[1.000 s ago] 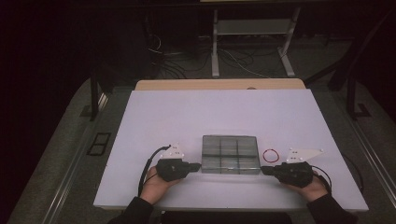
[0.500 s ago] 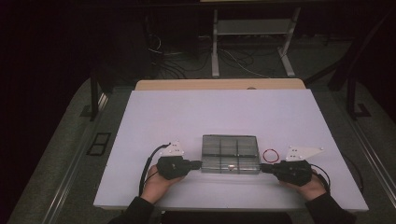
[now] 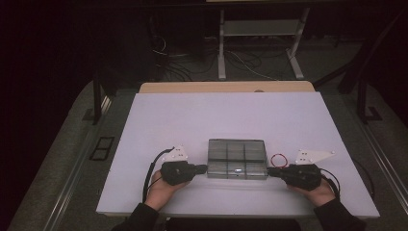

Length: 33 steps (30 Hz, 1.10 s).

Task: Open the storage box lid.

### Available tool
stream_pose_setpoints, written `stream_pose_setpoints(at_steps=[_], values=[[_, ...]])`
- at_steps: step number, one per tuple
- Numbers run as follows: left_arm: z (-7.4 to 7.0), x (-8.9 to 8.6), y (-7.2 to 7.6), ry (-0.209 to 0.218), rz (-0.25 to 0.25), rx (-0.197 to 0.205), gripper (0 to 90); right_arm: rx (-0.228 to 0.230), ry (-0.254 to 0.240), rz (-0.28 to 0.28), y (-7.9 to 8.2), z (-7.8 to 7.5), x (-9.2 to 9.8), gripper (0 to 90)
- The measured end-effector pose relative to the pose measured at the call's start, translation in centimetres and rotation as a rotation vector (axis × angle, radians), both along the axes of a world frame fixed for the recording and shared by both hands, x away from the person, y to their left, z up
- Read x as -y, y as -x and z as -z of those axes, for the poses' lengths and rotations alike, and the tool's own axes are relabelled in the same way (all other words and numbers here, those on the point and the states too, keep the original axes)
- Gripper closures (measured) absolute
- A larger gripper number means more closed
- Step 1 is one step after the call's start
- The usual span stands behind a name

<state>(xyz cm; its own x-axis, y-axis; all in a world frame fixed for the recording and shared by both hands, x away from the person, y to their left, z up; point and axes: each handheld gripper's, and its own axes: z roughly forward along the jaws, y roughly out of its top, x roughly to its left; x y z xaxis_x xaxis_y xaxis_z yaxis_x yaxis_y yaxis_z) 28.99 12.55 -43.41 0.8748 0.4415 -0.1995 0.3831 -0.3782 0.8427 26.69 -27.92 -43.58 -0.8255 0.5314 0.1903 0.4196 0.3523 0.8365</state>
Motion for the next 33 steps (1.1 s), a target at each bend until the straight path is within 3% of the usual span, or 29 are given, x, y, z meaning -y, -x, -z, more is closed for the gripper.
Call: stream_pose_setpoints(at_steps=[9, 17, 24, 33], values=[[0.3, -1.3, 0.3, -0.015, -0.035, 0.028, 65.0, -0.006, -0.025, 0.001, -0.3, -0.1, -0.2, 89.2], [0.4, -2.0, 0.2, -0.01, -0.054, 0.012, 46.8, -0.002, -0.007, -0.023, -0.5, 0.0, -1.2, 89.2], [0.5, -2.1, 0.3, 0.01, -0.072, 0.017, 37.8, -0.01, -0.027, -0.033, -0.8, 0.0, -1.7, 89.1], [0.6, -2.2, 0.3, 0.006, -0.098, 0.035, 25.8, -0.015, -0.026, -0.053, -1.3, 0.1, -2.7, 89.1]])
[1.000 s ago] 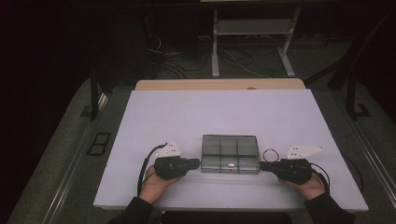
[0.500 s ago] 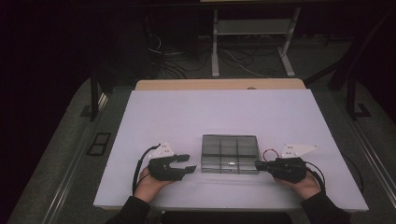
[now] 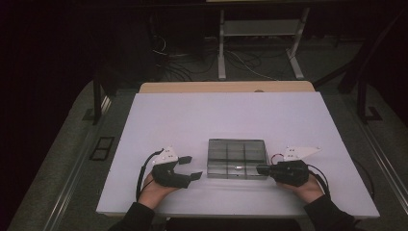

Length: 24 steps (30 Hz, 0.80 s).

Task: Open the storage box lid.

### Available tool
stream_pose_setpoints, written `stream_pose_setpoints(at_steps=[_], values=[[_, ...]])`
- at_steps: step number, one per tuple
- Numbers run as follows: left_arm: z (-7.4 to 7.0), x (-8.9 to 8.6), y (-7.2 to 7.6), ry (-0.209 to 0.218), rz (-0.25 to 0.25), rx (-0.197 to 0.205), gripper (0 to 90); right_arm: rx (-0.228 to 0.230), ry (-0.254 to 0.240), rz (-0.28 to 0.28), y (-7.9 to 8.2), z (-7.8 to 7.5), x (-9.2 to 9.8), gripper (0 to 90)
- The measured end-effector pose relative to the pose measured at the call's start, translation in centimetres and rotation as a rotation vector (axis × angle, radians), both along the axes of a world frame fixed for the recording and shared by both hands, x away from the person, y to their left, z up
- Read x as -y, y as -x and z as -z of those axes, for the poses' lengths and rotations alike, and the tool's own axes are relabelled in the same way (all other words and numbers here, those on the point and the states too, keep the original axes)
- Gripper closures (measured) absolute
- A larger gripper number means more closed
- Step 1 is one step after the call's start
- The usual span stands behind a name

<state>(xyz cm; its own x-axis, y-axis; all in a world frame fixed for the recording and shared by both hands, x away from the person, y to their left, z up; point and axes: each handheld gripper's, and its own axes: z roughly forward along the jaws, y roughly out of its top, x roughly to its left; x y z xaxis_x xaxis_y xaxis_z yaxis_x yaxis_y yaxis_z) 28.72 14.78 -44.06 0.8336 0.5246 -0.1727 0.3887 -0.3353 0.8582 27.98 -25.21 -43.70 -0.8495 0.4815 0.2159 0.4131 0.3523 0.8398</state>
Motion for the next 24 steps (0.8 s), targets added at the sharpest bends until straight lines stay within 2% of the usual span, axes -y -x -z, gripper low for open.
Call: stream_pose_setpoints(at_steps=[7, 15, 20, 24], values=[[-0.08, -0.16, 0.05, 0.003, -0.034, 0.013, 16.0, 0.004, -0.003, 0.002, -0.08, -0.19, -0.03, 89.1], [-0.1, 0.1, 0.17, -0.012, -0.02, 0.028, 12.7, 0.011, 0.004, -0.001, -0.05, -0.45, -0.03, 89.1], [-0.07, 0.35, 0.15, -0.018, -0.023, 0.018, 0.5, 0.015, 0.002, 0.001, -0.09, -0.68, -0.04, 89.0], [0.07, 0.48, 0.14, -0.026, -0.023, 0.014, 0.0, 0.017, -0.008, 0.004, -0.31, -0.96, -0.02, 89.0]])
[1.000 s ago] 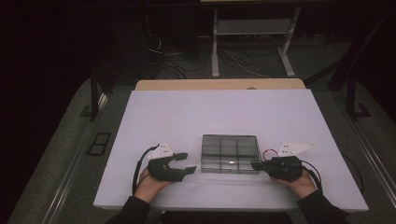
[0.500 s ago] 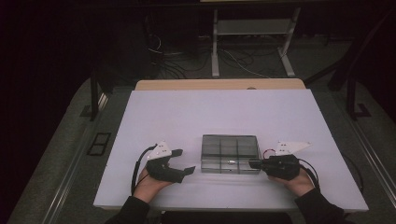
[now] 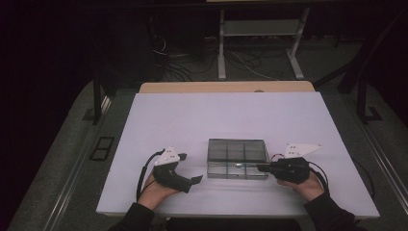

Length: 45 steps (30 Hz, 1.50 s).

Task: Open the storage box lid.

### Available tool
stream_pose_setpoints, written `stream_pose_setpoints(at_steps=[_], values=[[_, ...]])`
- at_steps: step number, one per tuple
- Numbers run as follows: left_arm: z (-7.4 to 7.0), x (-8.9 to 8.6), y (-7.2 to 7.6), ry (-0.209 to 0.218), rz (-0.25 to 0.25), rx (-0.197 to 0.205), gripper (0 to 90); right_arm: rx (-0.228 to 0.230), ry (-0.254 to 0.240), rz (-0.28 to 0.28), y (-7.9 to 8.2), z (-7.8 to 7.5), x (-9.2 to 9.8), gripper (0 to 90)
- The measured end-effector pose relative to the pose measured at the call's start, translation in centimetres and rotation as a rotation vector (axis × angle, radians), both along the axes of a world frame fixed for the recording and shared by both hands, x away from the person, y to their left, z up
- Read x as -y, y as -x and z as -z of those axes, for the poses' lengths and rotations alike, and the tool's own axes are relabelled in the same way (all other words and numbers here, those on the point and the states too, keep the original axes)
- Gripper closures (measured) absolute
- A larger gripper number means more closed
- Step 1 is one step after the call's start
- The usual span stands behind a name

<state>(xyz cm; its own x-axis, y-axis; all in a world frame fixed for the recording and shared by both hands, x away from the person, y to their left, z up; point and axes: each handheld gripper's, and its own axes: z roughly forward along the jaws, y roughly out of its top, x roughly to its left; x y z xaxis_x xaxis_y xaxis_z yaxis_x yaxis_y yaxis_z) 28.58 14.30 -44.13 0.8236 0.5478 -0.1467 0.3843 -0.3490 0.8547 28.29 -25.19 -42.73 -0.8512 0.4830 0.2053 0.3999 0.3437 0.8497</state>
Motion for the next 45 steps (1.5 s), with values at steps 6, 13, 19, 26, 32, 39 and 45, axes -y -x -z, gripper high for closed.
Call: stream_pose_setpoints(at_steps=[6, 13, 19, 26, 32, 39, 45], values=[[0.2, 0.0, 0.0, -0.005, -0.006, 0.007, 0.0, -0.004, -0.003, 0.002, -0.1, -0.3, 0.0, 89.0], [0.1, -0.1, 0.0, -0.001, -0.005, 0.021, 0.0, 0.002, -0.008, 0.003, -0.2, -0.5, 0.0, 87.8], [0.1, -0.1, 0.1, -0.001, -0.005, 0.026, 0.0, 0.011, -0.013, 0.0, -0.3, -0.9, 0.1, 89.0], [0.0, 0.0, 0.1, 0.003, -0.002, 0.03, 0.0, 0.017, -0.022, 0.004, -0.6, -1.3, 0.1, 89.1], [0.0, 0.1, 0.1, 0.003, 0.004, 0.032, 0.0, 0.029, -0.029, 0.004, -0.8, -1.6, 0.1, 89.1], [0.0, 0.1, 0.1, 0.003, 0.007, 0.034, 0.0, 0.032, -0.039, 0.007, -1.1, -2.1, 0.2, 89.1], [0.0, 0.2, 0.1, 0.005, 0.009, 0.039, 0.0, 0.043, -0.047, 0.008, -1.5, -2.4, 0.2, 89.1]])
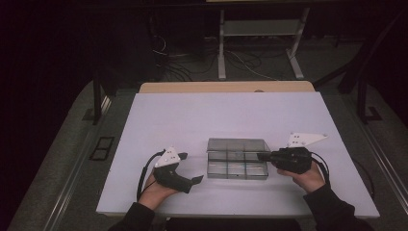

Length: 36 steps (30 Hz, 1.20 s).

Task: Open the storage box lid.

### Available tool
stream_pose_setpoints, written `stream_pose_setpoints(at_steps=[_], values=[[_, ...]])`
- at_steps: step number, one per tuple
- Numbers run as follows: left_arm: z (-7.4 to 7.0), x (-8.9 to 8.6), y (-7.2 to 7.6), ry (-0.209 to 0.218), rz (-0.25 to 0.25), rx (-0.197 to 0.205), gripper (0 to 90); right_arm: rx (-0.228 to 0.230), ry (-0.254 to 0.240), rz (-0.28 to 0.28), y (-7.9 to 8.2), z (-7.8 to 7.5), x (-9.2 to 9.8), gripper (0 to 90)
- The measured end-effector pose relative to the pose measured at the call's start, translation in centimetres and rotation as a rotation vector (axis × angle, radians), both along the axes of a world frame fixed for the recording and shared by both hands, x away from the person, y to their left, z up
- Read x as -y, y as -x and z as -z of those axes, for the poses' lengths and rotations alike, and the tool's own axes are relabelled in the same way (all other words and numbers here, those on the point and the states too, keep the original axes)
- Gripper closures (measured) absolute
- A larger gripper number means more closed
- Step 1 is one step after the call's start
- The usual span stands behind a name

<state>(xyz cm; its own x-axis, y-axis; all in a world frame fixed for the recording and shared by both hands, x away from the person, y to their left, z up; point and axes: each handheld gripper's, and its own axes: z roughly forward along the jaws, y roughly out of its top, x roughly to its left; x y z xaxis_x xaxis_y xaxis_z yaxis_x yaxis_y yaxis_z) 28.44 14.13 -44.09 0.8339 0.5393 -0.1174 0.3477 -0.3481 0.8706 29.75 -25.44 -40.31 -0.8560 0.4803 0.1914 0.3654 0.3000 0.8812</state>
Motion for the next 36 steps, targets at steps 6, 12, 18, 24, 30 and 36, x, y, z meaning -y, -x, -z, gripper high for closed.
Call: stream_pose_setpoints(at_steps=[6, 12, 18, 24, 30, 36], values=[[-0.1, 0.1, -0.2, 0.011, 0.007, 0.004, 0.0, 0.008, -0.004, 0.002, -0.3, -0.3, 0.0, 89.1], [-0.3, 0.2, -0.1, 0.011, 0.01, 0.01, 1.8, 0.01, -0.005, 0.007, -0.4, -0.5, 0.0, 89.0], [-1.4, 0.4, -0.4, 0.019, 0.005, 0.033, 3.2, 0.016, -0.009, 0.005, -0.7, -0.7, 0.1, 89.1], [-3.1, 0.9, -1.3, 0.029, 0.03, 0.069, 6.0, 0.019, -0.012, 0.008, -1.1, -1.0, 0.1, 89.1], [-4.5, 1.9, -2.2, 0.03, 0.061, 0.1, 10.6, 0.019, -0.011, 0.003, -1.2, -1.1, 0.1, 89.1], [-5.4, 2.9, -3.4, 0.026, 0.098, 0.112, 17.9, 0.012, -0.012, -0.004, -1.5, -1.3, 0.2, 89.1]])
